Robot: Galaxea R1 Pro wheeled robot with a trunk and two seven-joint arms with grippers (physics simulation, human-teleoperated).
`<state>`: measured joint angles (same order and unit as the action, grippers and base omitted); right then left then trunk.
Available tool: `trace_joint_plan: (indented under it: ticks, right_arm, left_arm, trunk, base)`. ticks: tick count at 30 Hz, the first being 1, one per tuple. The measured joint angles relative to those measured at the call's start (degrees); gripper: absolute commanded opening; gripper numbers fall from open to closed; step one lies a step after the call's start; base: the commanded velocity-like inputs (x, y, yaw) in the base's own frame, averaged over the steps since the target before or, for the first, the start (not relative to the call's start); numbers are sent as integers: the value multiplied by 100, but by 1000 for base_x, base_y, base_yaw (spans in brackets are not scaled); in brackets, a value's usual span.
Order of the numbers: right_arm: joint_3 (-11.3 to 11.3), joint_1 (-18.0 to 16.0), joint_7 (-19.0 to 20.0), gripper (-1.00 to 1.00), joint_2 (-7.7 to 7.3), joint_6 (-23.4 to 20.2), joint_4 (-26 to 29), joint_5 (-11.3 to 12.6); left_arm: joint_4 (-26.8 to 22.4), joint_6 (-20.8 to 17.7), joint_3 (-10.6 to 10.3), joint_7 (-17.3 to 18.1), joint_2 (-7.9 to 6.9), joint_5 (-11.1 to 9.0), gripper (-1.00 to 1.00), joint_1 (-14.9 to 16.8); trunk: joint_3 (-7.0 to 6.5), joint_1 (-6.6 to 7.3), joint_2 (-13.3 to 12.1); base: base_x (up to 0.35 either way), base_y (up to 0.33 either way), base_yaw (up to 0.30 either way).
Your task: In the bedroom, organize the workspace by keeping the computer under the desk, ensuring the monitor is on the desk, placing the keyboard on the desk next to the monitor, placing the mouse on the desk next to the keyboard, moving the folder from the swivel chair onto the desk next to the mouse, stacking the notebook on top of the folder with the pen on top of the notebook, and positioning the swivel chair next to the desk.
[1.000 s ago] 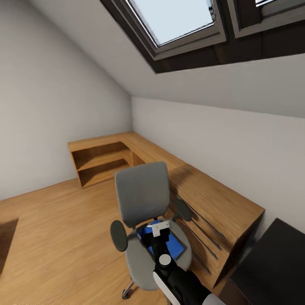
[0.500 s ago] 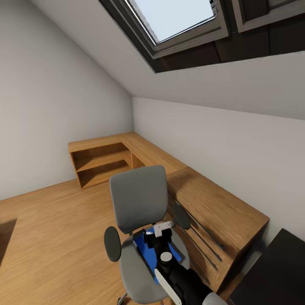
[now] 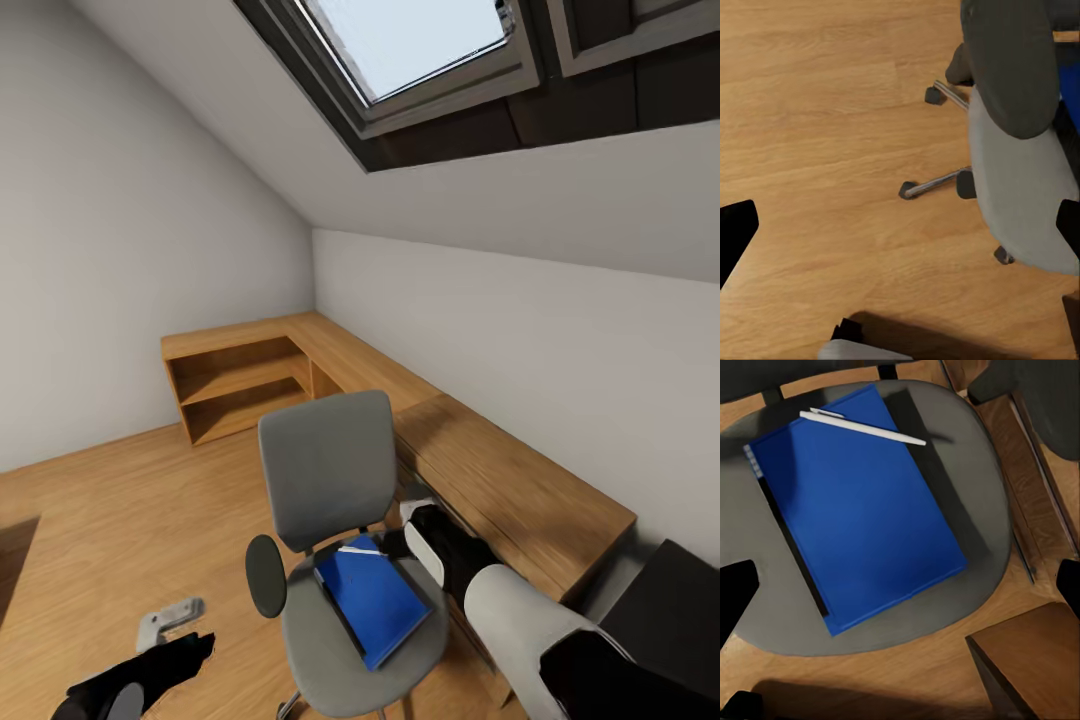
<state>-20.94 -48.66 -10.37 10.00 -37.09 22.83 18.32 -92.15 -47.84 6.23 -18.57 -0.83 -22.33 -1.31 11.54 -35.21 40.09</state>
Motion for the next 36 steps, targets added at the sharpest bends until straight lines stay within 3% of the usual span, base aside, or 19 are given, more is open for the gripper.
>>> trace_joint_plan:
  ticks: [2,7,31,32,36]
  right_arm:
    - [3,-11,46,100,0,-91,-36,51]
    - [-1,-14,69,100,0,-106,-58,60]
    - [-23,-14,68,100,0,-99,-30,15]
    - [-28,-14,75,100,0,-108,-38,15]
    - [-35,-14,77,100,0,-112,-19,15]
  left_arm:
    - [-43,-178,162,6,0,-28,100,137]
    - [-34,-197,380,21,-16,-14,100,168]
    - [-37,-187,478,44,-40,-26,100,173]
    - [-54,-169,686,51,-51,-29,100,177]
    - [-58,-155,725,44,-74,-52,100,179]
  trunk:
    - [0,0,0]
    - [-1,1,0]
    - [-1,1,0]
    - [17,-21,38]
    - [89,-109,199]
  base:
    - [0,0,0]
    - [51,0,0]
    - [133,0,0]
    - [4,0,0]
    - [1,0,0]
